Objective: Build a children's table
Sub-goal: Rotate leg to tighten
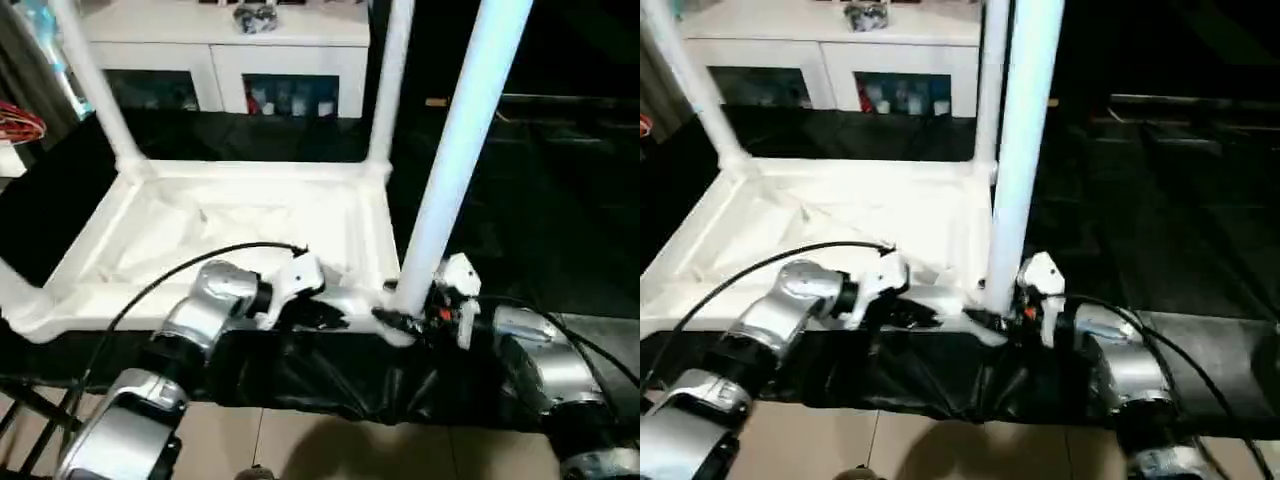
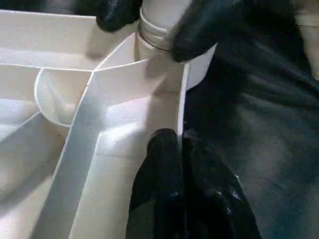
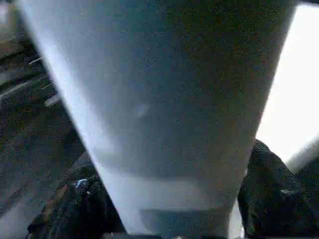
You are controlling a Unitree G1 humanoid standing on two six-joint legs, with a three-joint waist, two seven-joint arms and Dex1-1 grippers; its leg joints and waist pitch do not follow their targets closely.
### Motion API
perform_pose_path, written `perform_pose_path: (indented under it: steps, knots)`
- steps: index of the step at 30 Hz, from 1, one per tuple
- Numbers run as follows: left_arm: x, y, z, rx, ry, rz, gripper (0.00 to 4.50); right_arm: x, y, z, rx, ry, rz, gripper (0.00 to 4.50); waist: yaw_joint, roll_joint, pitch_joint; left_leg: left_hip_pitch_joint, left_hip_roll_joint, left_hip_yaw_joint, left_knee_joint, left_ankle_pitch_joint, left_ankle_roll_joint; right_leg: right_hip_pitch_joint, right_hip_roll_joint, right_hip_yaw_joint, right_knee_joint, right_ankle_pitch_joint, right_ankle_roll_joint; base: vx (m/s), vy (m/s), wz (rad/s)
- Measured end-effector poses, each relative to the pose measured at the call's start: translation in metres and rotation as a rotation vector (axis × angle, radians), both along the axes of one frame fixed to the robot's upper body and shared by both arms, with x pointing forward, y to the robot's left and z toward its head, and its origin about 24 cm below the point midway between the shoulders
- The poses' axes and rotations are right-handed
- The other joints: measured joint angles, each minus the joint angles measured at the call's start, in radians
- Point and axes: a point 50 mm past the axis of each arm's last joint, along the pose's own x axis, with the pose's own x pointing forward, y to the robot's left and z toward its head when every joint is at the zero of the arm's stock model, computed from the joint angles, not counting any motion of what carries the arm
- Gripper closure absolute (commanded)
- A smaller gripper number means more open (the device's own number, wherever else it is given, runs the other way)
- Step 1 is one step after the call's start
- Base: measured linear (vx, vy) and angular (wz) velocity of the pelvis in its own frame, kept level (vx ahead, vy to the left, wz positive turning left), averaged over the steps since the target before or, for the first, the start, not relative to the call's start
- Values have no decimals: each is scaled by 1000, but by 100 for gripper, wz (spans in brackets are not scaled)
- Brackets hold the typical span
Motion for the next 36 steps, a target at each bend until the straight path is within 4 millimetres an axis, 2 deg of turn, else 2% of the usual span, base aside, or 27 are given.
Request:
perform_pose_path:
  steps: [8,11,16,18,21,23,25,26,36]
  knots:
    - [11,-19,0,-1,-49,168,450,26,8,-1,-8,-2,-306,188,-23,1,-1,0,-1,0,-1,0,0,1,0,0,-1,0,0,0,0,0]
    - [14,-26,-1,2,-79,262,450,43,20,0,-2,26,-468,188,-40,2,-2,0,-1,0,-1,0,0,0,0,0,-1,0,0,0,0,0]
    - [15,-30,-1,-3,-86,276,450,46,20,1,-6,18,-495,188,-39,4,-3,0,-1,0,-3,0,0,0,0,0,-2,0,1,0,0,0]
    - [14,-30,-1,-4,-85,270,450,45,19,1,0,15,-491,119,-39,4,-4,0,-1,0,-4,0,0,0,0,0,-2,0,1,0,0,0]
    - [13,-26,0,-2,-88,252,450,41,21,1,21,16,-445,107,-41,4,-4,0,-1,0,-5,0,0,-1,0,0,-2,0,1,0,0,0]
    - [13,-23,0,-3,-94,238,450,39,20,1,27,12,-419,75,-43,4,-4,0,-1,0,-6,0,0,-1,0,0,-2,0,0,0,0,0]
    - [11,-22,1,-2,-99,217,450,35,16,2,19,-1,-366,67,-40,5,-4,-1,-1,0,-7,0,0,-2,0,0,-2,0,-2,0,0,0]
    - [10,-21,1,-3,-100,197,450,30,10,1,-4,-10,-306,41,-37,4,-3,-1,-1,0,-8,0,0,-2,0,-1,-2,-1,-2,0,0,0]
    - [0,-3,2,-15,-45,60,450,1,-17,4,-61,-27,16,41,-30,4,-2,-4,0,0,-6,-1,0,-4,0,-1,-2,-1,-1,0,0,0]
